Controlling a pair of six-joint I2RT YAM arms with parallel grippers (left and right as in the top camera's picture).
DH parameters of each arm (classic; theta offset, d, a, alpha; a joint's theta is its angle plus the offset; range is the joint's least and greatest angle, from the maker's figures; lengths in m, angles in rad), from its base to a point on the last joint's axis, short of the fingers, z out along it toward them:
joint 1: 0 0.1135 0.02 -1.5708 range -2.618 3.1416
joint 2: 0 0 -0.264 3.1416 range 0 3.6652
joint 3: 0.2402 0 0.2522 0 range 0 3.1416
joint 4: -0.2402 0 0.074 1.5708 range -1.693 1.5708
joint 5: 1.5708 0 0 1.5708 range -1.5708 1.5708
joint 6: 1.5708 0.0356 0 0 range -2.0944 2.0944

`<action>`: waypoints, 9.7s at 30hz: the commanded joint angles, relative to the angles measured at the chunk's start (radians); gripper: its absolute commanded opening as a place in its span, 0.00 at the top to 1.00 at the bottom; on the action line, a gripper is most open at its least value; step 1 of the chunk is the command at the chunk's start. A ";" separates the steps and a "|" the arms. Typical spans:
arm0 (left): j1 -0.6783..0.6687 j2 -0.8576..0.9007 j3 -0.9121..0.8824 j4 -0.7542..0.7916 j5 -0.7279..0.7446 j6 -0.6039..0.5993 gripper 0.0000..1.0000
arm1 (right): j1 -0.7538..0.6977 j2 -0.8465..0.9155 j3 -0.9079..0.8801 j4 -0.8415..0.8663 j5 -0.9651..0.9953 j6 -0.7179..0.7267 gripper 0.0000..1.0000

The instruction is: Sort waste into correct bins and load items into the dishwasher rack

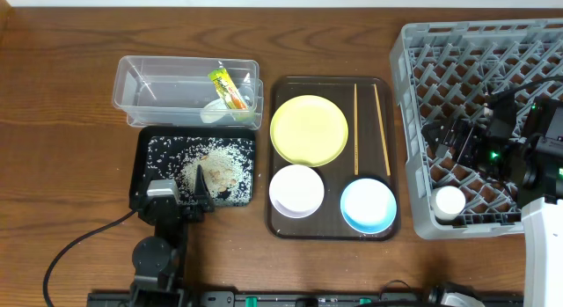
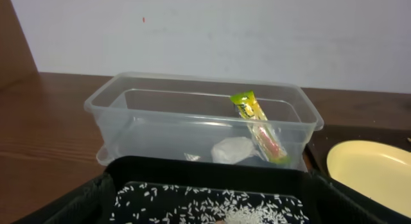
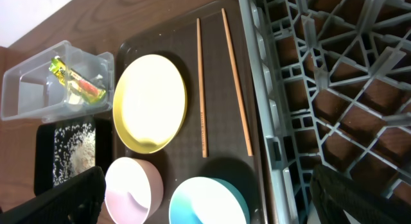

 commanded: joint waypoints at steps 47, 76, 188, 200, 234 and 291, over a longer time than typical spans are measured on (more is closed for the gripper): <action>0.005 0.000 -0.009 -0.056 -0.002 0.020 0.06 | 0.629 0.584 0.006 0.485 0.612 0.219 0.53; 0.005 0.000 -0.009 -0.056 -0.002 0.020 0.06 | 0.527 0.522 0.042 0.419 0.579 0.171 0.99; 0.005 0.000 -0.009 -0.056 -0.002 0.020 0.06 | 0.304 0.245 0.109 0.212 0.093 -0.142 0.37; 0.005 0.000 -0.009 -0.056 -0.002 0.020 0.05 | 0.523 0.118 -0.018 -0.214 0.459 0.080 0.42; 0.005 0.000 -0.009 -0.056 -0.002 0.020 0.06 | 0.543 0.059 -0.132 0.023 0.742 0.180 0.99; 0.005 0.000 -0.009 -0.056 -0.002 0.020 0.06 | 0.499 0.441 0.084 -0.040 1.814 0.304 0.99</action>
